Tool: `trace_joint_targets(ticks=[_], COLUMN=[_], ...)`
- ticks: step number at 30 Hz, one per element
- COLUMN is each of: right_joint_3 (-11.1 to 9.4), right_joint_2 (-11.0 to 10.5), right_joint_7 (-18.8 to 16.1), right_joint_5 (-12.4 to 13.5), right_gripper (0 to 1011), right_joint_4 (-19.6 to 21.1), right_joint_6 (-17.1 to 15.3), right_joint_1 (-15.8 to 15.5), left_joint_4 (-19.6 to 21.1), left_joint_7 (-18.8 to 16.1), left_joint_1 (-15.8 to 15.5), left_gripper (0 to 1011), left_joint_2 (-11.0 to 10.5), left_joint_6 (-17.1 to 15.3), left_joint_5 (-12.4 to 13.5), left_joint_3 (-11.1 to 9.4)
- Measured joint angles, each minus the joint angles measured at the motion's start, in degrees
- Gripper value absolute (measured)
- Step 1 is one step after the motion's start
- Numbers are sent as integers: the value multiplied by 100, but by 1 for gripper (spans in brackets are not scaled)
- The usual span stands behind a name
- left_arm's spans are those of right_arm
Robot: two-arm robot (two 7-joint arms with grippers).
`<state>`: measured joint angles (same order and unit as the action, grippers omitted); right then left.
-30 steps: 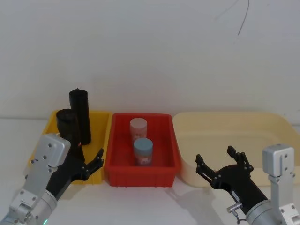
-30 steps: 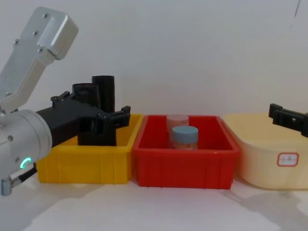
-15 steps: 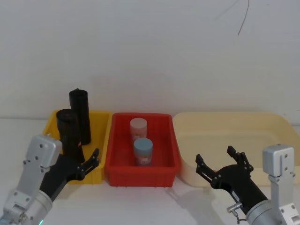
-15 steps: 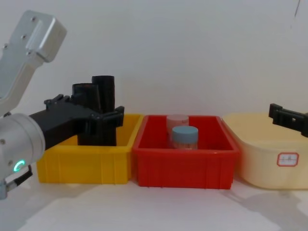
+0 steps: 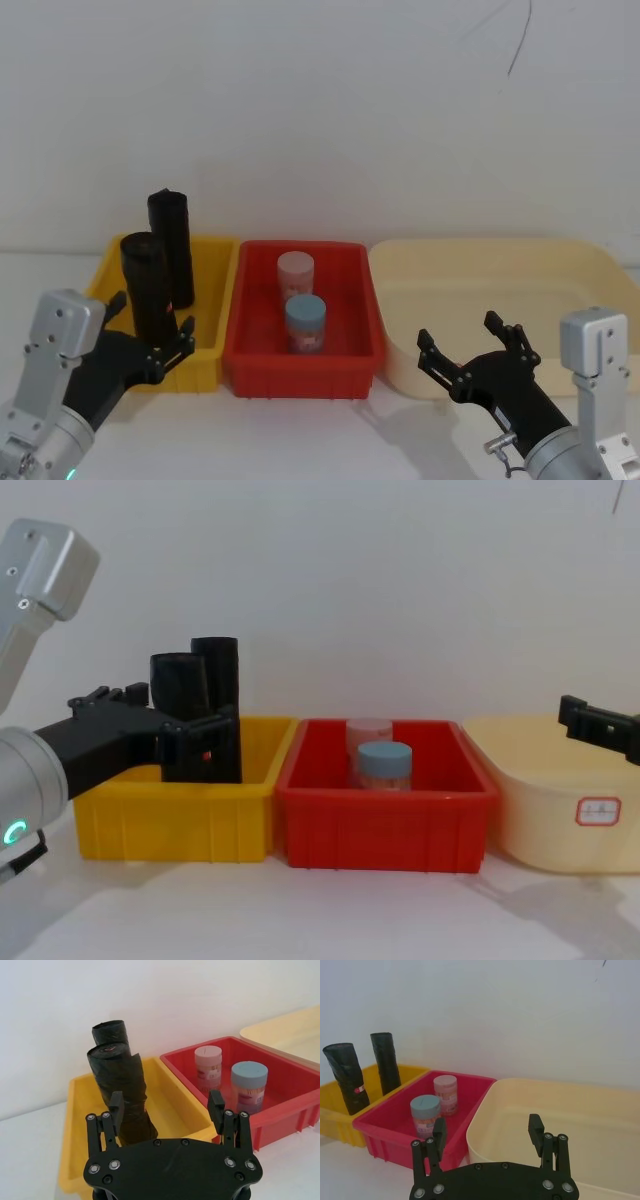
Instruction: Pick up the garbage bag with the one hand and transfer it to the other hand.
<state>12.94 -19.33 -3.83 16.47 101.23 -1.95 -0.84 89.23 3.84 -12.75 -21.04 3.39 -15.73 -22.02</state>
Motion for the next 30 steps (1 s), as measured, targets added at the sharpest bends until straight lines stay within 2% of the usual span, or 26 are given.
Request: trace_joint_targets(ticks=[14,30], right_joint_3=[0,0], right_joint_2=[0,0], right_joint_7=[0,0], right_joint_5=[0,0], right_gripper=[1001,1000], right_joint_4=[0,0], right_joint_6=[0,0], right_joint_1=[0,0], left_joint_4=[-215,-775], left_joint_7=[34,87], left_joint_1=[-115,-516], left_gripper=[1002,1002], left_joint_2=[65,223], left_joint_6=[114,258], left_joint_5=[-30,68], left_joint_3=[173,274])
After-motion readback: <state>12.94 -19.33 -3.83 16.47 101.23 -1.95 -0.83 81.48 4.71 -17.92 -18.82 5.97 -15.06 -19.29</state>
